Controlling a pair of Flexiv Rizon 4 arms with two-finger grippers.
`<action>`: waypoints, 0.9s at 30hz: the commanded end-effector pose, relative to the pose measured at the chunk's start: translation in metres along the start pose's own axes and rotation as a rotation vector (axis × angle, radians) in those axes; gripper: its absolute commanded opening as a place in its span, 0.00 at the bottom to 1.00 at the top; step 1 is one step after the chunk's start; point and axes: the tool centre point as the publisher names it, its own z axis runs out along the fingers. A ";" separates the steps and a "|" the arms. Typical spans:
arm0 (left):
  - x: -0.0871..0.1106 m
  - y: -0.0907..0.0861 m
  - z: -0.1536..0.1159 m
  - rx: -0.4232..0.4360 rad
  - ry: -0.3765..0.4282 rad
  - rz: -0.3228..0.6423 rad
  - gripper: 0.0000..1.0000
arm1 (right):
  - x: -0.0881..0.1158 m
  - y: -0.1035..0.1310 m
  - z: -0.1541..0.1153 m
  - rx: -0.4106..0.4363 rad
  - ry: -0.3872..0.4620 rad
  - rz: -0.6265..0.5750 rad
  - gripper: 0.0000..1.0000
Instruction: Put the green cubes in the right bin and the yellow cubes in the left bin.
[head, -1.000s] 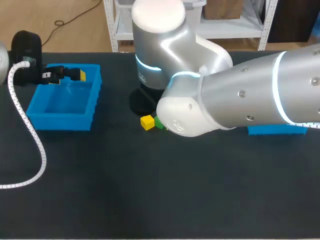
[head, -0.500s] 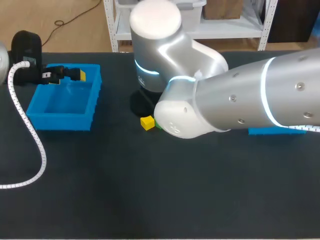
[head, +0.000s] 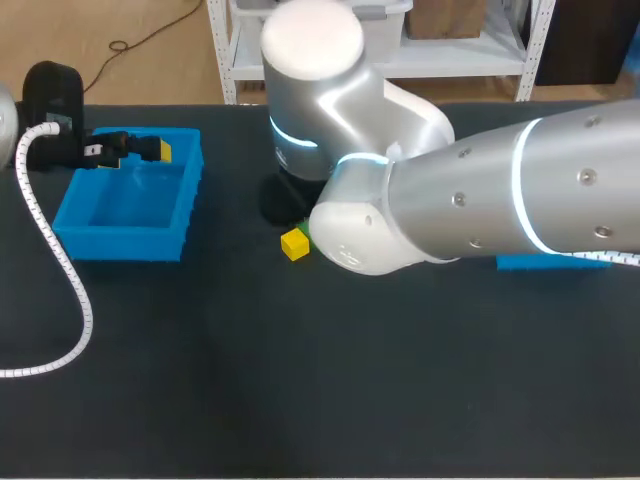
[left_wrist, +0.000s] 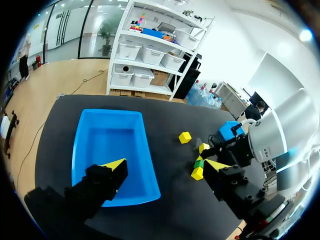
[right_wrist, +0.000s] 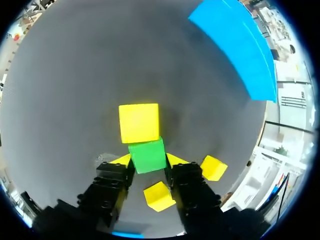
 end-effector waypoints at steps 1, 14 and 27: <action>0.001 0.002 0.000 0.009 -0.006 0.002 1.00 | 0.002 -0.009 -0.011 0.033 -0.023 0.046 0.00; 0.001 0.002 0.000 0.009 -0.006 0.002 1.00 | 0.048 -0.052 -0.089 0.265 -0.112 0.346 0.00; 0.001 0.002 0.000 0.009 -0.006 0.002 1.00 | 0.156 -0.020 -0.156 0.467 -0.254 0.972 0.00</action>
